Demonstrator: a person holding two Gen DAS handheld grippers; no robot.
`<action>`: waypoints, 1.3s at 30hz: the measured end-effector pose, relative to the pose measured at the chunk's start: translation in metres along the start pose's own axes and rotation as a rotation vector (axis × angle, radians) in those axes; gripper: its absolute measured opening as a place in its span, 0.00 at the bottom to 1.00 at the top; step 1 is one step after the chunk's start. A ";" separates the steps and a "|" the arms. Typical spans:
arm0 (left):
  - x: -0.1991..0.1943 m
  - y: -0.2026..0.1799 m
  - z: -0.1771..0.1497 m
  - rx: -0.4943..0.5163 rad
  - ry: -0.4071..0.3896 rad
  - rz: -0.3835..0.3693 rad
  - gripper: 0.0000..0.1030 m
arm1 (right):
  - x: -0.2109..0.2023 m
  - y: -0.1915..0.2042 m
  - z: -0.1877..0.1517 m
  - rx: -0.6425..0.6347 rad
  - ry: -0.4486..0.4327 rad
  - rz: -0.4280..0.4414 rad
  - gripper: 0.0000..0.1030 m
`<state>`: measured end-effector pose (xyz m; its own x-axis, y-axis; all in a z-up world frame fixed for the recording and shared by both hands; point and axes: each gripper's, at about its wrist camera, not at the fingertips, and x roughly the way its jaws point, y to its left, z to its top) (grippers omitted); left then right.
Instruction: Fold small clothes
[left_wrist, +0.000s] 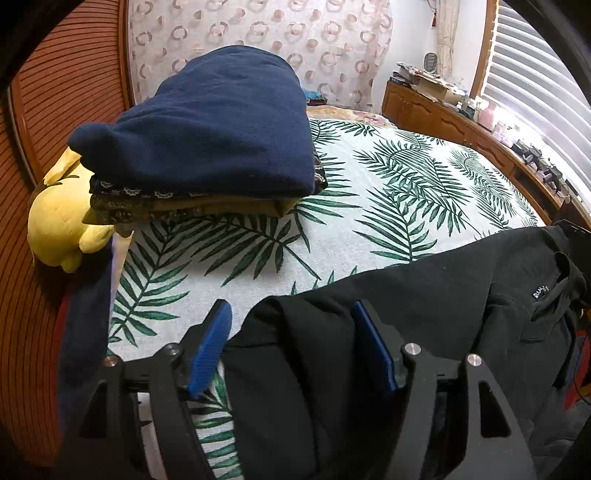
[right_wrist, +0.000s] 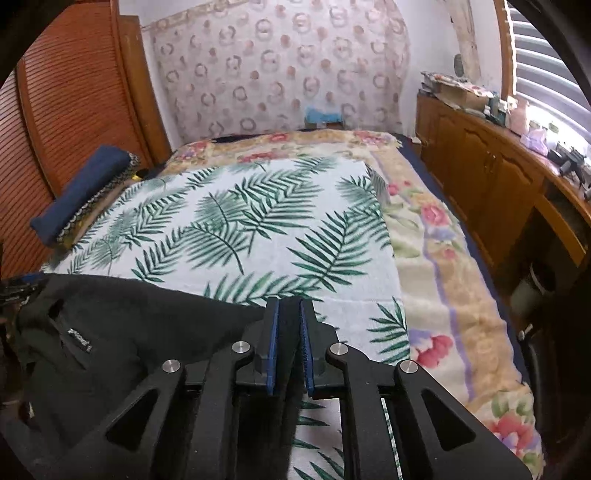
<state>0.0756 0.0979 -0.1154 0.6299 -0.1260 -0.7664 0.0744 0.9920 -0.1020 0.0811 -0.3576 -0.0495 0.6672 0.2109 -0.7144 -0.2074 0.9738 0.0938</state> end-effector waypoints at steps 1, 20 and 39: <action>0.000 0.000 0.000 0.001 -0.001 0.001 0.66 | -0.001 0.001 0.000 -0.007 -0.004 0.006 0.12; -0.002 0.010 0.015 0.052 0.052 0.012 0.68 | 0.040 0.005 -0.021 -0.074 0.111 0.013 0.56; -0.054 -0.016 0.006 0.093 -0.021 -0.125 0.09 | 0.000 0.017 -0.034 -0.079 0.015 0.221 0.08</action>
<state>0.0448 0.0885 -0.0688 0.6275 -0.2493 -0.7376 0.2242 0.9651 -0.1355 0.0535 -0.3434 -0.0718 0.5889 0.4164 -0.6926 -0.4030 0.8942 0.1950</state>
